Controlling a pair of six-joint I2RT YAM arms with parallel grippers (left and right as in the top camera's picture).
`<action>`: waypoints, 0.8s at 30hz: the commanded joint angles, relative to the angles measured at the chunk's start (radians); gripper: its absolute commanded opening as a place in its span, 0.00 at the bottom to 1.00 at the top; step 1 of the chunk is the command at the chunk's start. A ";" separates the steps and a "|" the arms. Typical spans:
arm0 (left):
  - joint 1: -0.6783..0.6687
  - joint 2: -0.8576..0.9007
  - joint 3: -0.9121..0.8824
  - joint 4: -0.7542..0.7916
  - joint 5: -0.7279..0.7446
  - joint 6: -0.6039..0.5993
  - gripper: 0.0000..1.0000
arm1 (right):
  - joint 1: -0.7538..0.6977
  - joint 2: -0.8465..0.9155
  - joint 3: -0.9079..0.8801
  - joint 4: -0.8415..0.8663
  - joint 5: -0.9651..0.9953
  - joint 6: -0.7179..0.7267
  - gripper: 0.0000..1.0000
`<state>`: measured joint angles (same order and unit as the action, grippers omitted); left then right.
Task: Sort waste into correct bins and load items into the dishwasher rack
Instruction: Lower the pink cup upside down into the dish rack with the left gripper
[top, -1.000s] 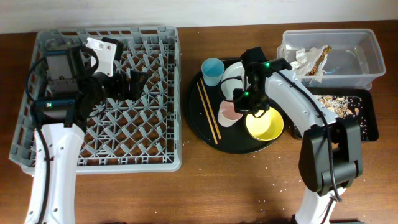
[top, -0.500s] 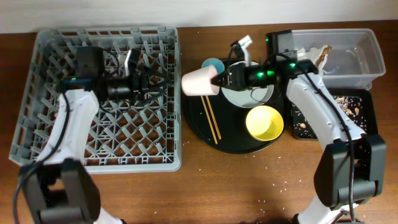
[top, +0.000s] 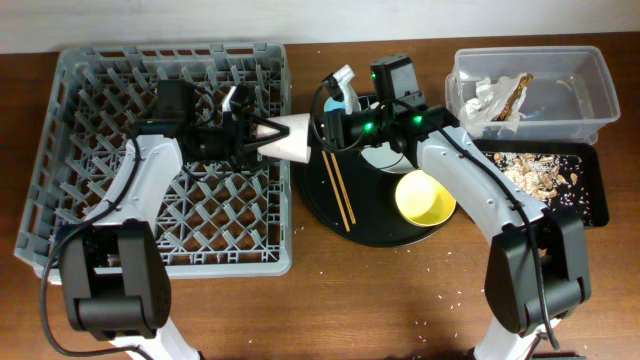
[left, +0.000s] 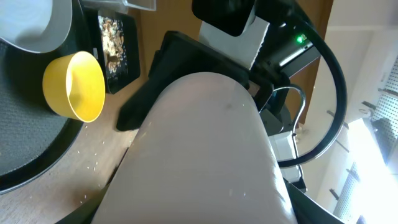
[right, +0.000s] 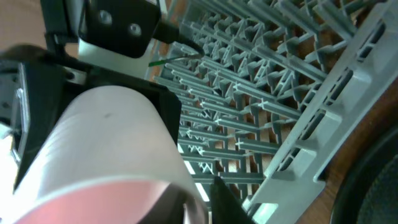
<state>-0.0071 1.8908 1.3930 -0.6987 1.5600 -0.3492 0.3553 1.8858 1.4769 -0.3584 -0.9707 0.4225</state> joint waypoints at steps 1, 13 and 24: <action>0.000 0.000 0.002 0.011 0.011 0.002 0.55 | -0.003 0.021 0.002 -0.004 0.040 -0.002 0.62; -0.237 -0.482 -0.006 -0.415 -1.573 0.001 0.51 | -0.218 0.021 0.002 -0.440 0.355 -0.200 0.83; -0.297 -0.099 -0.009 -0.495 -1.793 -0.077 0.71 | -0.217 0.021 0.002 -0.476 0.355 -0.216 0.82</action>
<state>-0.3019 1.7615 1.3880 -1.1999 -0.2092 -0.4122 0.1333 1.8996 1.4796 -0.8337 -0.6247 0.2276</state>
